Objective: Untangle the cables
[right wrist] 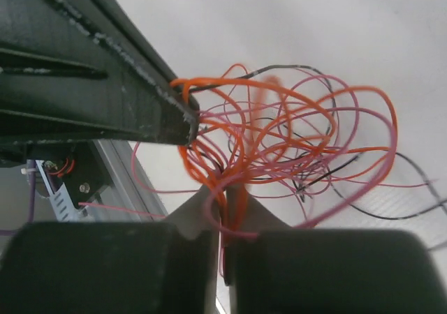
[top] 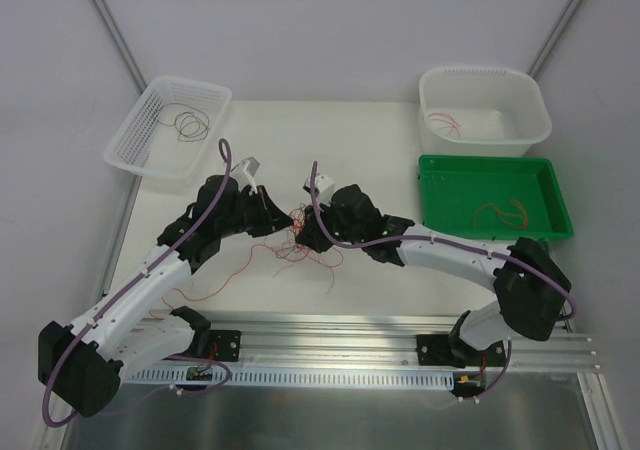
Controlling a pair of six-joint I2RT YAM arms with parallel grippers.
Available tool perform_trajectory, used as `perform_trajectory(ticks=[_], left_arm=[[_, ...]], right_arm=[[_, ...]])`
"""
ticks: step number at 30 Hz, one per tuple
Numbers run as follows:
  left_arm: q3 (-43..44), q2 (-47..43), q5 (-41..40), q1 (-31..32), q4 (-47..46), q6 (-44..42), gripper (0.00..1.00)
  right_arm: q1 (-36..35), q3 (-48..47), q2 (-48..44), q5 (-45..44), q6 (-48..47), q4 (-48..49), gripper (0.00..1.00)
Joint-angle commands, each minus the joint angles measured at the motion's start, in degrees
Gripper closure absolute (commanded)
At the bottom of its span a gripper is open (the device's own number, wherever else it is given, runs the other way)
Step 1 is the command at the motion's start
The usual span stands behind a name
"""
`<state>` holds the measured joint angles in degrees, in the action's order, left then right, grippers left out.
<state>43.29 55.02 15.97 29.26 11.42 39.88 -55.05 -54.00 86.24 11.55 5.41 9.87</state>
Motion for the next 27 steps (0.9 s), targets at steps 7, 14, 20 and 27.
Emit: perform_trajectory(ticks=[7, 14, 20, 27], left_arm=[[-1.1, -3.2, -8.1, -0.2, 0.4, -2.5, 0.85], [-1.8, -3.6, -8.8, -0.3, 1.4, -4.9, 0.6], [-3.6, -3.6, -7.9, -0.3, 1.3, -6.0, 0.43], [-6.6, 1.3, 2.7, 0.7, -5.3, -11.1, 0.31]], right_arm=[[4.7, -0.1, -17.5, -10.6, -5.0, -14.8, 0.99], [8.1, -1.7, -24.8, -13.0, -7.2, -21.8, 0.99], [8.8, -4.4, -25.2, -14.2, -7.3, -25.2, 0.99], [8.7, -7.6, -25.5, -12.1, -7.2, -26.0, 0.99]])
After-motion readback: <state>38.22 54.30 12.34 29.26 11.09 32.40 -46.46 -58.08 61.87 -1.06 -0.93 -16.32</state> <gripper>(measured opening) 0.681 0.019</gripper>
